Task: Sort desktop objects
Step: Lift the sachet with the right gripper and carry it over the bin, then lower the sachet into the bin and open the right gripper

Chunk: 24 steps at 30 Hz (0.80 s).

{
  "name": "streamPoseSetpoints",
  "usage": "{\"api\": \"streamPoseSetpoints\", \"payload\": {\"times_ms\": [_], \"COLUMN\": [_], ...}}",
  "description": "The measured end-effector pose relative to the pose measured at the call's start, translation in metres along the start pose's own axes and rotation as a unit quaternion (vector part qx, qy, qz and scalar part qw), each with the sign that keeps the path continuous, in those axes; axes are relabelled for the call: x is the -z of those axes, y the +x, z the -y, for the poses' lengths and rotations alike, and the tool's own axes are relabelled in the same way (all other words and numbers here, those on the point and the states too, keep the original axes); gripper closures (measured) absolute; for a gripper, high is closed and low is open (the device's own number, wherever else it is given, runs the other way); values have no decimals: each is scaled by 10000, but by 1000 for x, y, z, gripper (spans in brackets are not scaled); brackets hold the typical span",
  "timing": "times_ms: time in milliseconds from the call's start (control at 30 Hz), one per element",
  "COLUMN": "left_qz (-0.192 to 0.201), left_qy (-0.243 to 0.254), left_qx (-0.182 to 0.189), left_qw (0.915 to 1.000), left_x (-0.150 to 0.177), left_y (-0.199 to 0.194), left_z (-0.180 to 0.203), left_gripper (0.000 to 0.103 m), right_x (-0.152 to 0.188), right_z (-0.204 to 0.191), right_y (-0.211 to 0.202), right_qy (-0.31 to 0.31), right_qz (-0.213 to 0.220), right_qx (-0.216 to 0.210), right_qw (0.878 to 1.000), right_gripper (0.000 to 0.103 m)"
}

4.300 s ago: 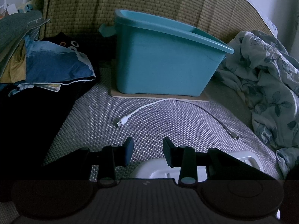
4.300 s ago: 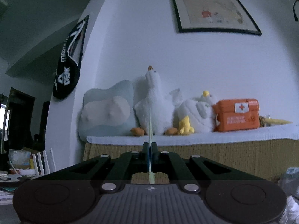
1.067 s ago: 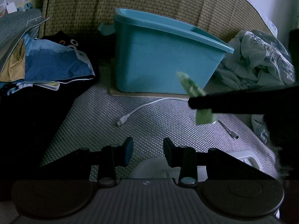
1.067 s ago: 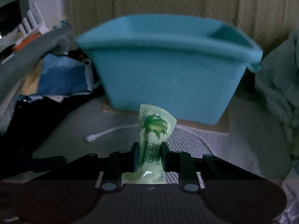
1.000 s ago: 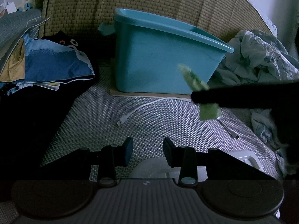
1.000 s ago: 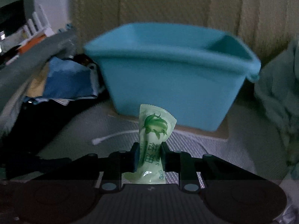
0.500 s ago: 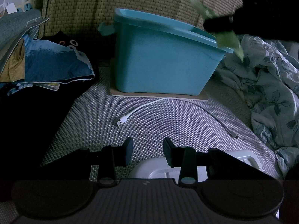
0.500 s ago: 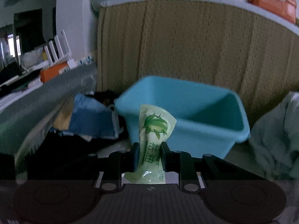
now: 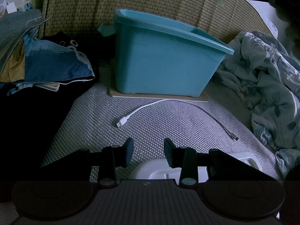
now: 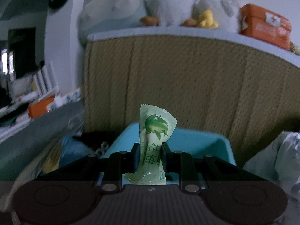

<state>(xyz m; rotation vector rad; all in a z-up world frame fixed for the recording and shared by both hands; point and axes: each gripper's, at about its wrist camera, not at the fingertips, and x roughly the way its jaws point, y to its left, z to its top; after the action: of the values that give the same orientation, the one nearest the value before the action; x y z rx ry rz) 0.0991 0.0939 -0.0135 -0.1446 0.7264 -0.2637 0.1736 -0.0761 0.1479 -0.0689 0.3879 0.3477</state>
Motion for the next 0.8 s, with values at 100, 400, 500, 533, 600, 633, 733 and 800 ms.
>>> {"api": "streamPoseSetpoints", "payload": {"times_ms": [100, 400, 500, 533, 600, 633, 733, 800], "left_qz": [-6, 0, 4, 0, -3, -2, 3, 1], "left_qy": [8, -16, -30, -25, -8, -3, -20, -22], "left_qx": [6, 15, 29, 34, 40, 41, 37, 35], "left_qw": [10000, 10000, 10000, 10000, 10000, 10000, 10000, 10000], "left_x": [0, 0, 0, 0, 0, 0, 0, 0], "left_y": [1, 1, 1, 2, 2, 2, 2, 2], "left_z": [0, 0, 0, 0, 0, 0, -1, -1], "left_gripper": [63, 63, 63, 63, 63, 63, 63, 63], "right_x": [-5, 15, 20, 21, 22, 23, 23, 24], "right_z": [8, 24, 24, 23, 20, 19, 19, 19], "right_y": [9, 57, 60, 59, 59, 58, 57, 58], "right_qy": [251, 678, 677, 633, 524, 488, 470, 479], "right_qz": [165, -217, -228, -232, -237, -232, -224, -232], "right_qx": [139, 456, 487, 494, 514, 517, 503, 515], "right_qw": [9995, 9964, 9963, 9965, 9970, 9972, 9974, 9973], "right_gripper": [77, 76, 76, 76, 76, 76, 74, 74]}}
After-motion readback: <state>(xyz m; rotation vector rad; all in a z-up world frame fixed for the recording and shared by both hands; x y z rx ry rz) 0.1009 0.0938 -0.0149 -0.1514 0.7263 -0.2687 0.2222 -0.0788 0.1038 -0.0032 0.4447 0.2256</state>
